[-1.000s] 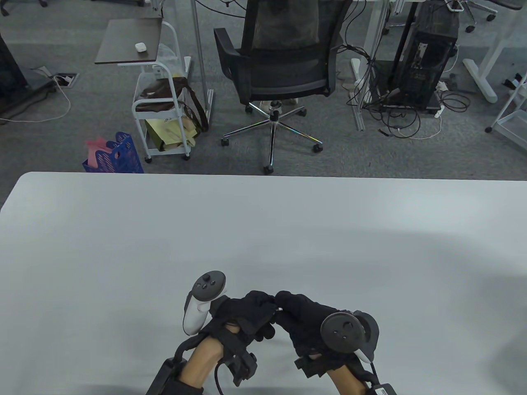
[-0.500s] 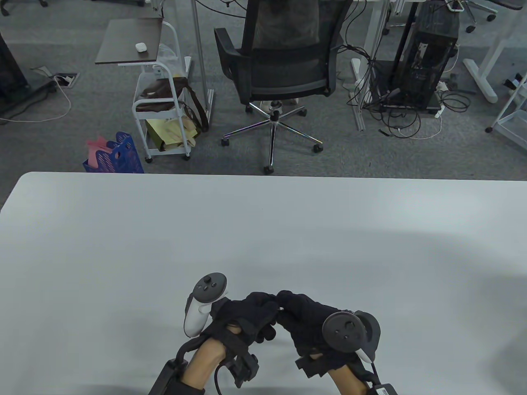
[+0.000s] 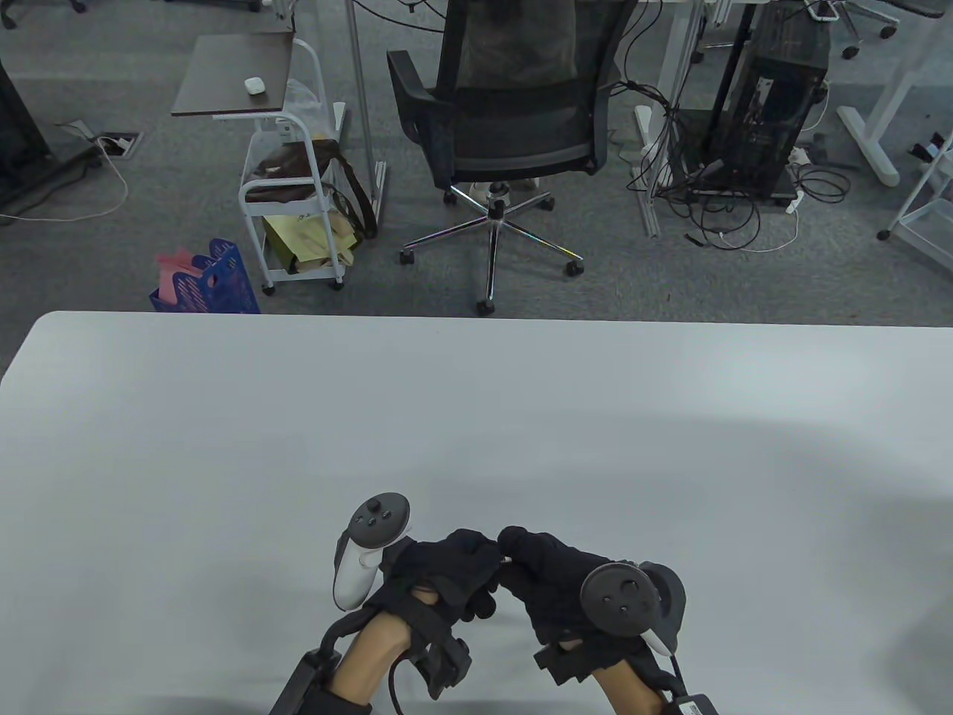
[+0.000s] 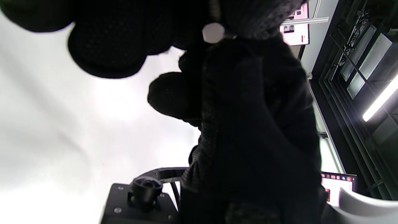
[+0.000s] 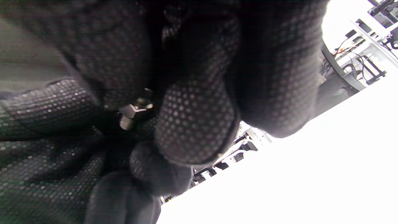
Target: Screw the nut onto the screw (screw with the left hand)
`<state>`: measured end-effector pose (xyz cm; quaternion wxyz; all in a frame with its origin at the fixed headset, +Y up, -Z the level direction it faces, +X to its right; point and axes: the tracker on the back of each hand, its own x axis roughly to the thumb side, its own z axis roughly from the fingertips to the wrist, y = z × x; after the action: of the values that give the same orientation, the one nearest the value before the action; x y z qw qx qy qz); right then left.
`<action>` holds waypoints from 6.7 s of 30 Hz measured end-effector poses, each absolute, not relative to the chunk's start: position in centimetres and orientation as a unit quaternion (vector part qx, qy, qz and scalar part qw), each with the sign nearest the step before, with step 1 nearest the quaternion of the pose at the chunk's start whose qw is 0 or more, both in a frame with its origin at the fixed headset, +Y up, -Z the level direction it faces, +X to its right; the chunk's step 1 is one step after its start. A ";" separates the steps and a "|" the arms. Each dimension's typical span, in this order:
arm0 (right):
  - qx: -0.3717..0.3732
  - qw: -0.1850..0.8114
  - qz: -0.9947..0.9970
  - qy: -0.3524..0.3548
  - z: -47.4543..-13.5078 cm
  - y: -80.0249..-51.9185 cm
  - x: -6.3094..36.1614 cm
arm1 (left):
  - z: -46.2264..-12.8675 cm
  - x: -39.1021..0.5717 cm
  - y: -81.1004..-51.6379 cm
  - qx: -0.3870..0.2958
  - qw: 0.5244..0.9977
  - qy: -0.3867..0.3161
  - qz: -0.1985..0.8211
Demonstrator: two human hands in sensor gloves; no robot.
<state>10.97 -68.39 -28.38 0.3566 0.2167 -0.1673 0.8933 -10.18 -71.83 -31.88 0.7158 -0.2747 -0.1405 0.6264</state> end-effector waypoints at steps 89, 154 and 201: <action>0.219 0.359 0.890 -0.174 -28.3 -68.1 11.0 | -32.0 -10.4 -72.1 -0.284 0.699 -0.148 0.639; 0.221 0.364 0.888 -0.173 -28.3 -68.2 11.0 | -32.0 -10.5 -71.8 -0.284 0.701 -0.155 0.636; 0.218 0.372 0.885 -0.173 -28.3 -68.0 11.1 | -32.0 -10.4 -71.5 -0.278 0.716 -0.158 0.621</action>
<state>11.09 -68.03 -28.25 0.3720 0.2183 -0.1730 0.8855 -10.37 -71.51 -31.99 0.7155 -0.2785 -0.1577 0.6210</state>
